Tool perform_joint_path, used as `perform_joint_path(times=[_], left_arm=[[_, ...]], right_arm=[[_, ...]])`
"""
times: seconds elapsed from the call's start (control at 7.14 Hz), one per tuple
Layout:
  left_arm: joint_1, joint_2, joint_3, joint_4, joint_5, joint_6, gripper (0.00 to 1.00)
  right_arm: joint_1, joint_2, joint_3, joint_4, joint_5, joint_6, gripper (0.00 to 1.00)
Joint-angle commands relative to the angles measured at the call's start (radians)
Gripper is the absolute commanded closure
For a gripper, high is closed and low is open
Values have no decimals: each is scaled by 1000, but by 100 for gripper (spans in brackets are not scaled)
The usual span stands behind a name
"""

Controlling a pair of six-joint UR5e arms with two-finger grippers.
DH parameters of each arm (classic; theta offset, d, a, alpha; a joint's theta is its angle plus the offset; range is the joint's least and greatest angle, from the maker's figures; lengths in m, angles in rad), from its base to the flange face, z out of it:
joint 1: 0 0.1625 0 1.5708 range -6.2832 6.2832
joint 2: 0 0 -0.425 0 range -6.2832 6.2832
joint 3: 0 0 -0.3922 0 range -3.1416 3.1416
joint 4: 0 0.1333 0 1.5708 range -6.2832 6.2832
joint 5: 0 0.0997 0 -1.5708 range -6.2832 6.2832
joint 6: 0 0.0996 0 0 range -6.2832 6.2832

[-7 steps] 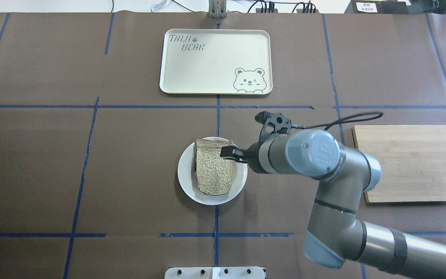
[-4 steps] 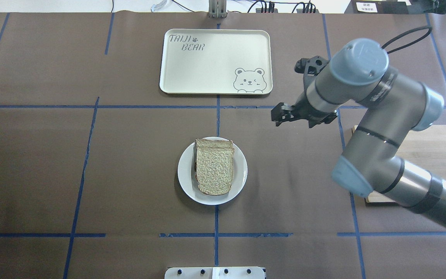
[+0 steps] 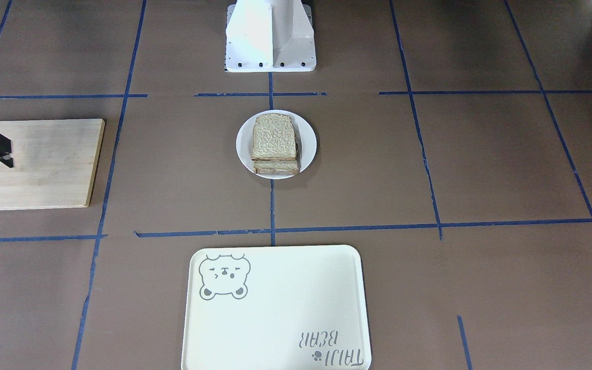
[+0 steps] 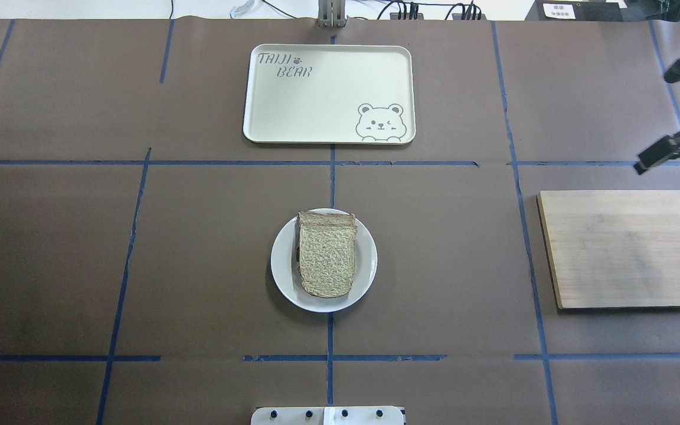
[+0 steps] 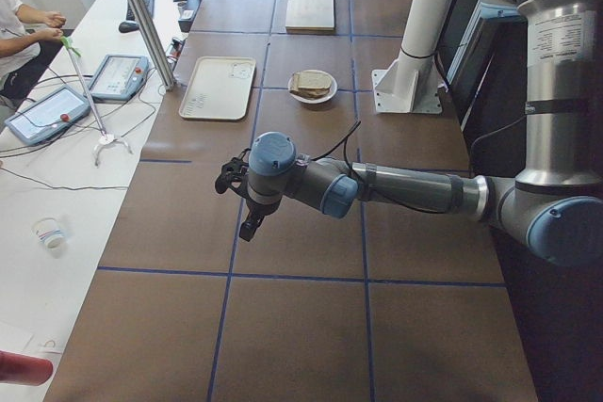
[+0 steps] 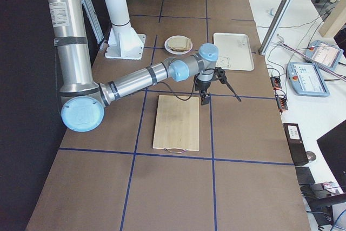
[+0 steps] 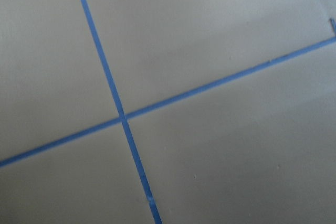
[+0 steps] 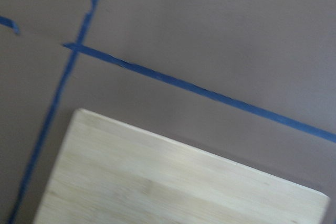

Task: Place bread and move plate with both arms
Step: 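Withdraw the right gripper away from the plate while the left arm moves in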

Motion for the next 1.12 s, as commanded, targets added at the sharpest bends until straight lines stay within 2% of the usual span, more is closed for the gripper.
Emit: perform_joint_path(times=[0.0,0.14,0.42,0.56,0.7,0.98], left_arm=[[102,-6,-33,-41,-45,-242,0],[183,-6,-34,-163,-42,-459,0],[395,-41,-16,-535,42,-1028,0],[497,-86,-14,-656,133,-1284,0],[614,-136,-13,-713,259,-1443,0],[820,-209,-10,-764,509,-1625,0]], right_arm=[[216,-191,-1,-3,27,-336,0],[274,-248,9,-2,37,-366,0],[278,-265,26,-3,35,-343,0],[276,-265,25,-3,37,-324,0],[278,-265,25,-2,38,-313,0],[276,-265,25,-2,43,-310,0]])
